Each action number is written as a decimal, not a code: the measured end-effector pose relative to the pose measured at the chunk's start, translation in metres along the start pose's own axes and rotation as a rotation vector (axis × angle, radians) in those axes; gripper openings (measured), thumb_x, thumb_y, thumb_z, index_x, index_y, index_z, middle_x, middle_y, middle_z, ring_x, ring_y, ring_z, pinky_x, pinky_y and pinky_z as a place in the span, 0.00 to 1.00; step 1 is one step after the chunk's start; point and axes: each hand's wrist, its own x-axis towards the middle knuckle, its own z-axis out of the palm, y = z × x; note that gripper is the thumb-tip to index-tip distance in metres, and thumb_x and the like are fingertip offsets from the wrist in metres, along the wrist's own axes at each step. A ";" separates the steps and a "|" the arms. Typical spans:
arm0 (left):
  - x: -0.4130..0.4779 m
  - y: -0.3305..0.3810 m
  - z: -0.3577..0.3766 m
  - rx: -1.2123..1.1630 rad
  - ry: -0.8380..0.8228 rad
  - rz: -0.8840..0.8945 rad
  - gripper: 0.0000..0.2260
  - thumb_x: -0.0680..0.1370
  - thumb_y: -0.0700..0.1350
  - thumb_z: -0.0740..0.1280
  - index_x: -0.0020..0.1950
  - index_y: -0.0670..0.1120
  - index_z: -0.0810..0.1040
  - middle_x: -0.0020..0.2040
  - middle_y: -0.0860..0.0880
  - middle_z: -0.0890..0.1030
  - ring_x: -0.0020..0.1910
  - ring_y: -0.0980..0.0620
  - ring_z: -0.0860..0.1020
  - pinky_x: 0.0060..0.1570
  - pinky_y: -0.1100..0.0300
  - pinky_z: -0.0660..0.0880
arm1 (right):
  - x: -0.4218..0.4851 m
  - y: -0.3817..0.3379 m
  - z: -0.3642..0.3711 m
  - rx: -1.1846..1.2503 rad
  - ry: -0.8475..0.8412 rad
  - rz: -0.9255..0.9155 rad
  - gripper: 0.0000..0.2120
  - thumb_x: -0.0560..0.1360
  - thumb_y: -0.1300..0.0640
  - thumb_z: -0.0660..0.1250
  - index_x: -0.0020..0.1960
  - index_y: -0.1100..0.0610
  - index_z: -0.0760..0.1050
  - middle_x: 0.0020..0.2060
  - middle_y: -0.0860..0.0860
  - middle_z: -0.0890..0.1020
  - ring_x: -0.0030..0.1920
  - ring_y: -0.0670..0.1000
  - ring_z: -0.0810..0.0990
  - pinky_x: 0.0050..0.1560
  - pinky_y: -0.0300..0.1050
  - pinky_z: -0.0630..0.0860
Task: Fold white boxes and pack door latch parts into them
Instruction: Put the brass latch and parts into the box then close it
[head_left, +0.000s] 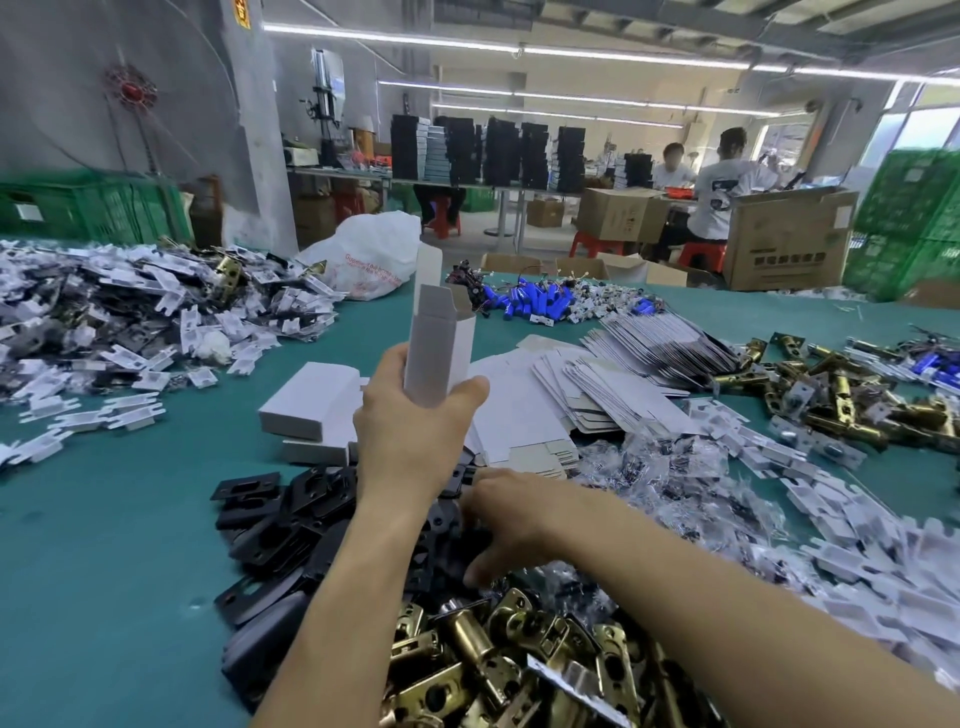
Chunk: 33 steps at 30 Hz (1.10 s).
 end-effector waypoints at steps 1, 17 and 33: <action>0.000 0.000 0.000 -0.003 -0.001 0.002 0.22 0.62 0.59 0.74 0.54 0.55 0.78 0.44 0.57 0.82 0.45 0.49 0.82 0.45 0.42 0.82 | 0.000 -0.001 0.000 -0.011 0.021 0.004 0.25 0.68 0.43 0.77 0.57 0.56 0.76 0.55 0.50 0.76 0.54 0.52 0.77 0.50 0.47 0.75; -0.002 0.000 0.002 -0.124 -0.070 0.000 0.12 0.71 0.50 0.78 0.48 0.59 0.77 0.47 0.54 0.82 0.47 0.48 0.81 0.30 0.58 0.80 | -0.049 0.025 -0.021 0.464 0.204 0.052 0.11 0.74 0.58 0.74 0.49 0.50 0.73 0.38 0.49 0.82 0.30 0.47 0.81 0.32 0.44 0.80; -0.003 -0.005 0.006 -0.154 -0.148 -0.002 0.13 0.74 0.47 0.76 0.55 0.55 0.78 0.49 0.51 0.82 0.45 0.47 0.82 0.28 0.62 0.78 | -0.070 0.041 -0.002 0.079 0.139 0.170 0.19 0.69 0.43 0.75 0.57 0.49 0.79 0.54 0.45 0.74 0.56 0.45 0.73 0.61 0.45 0.74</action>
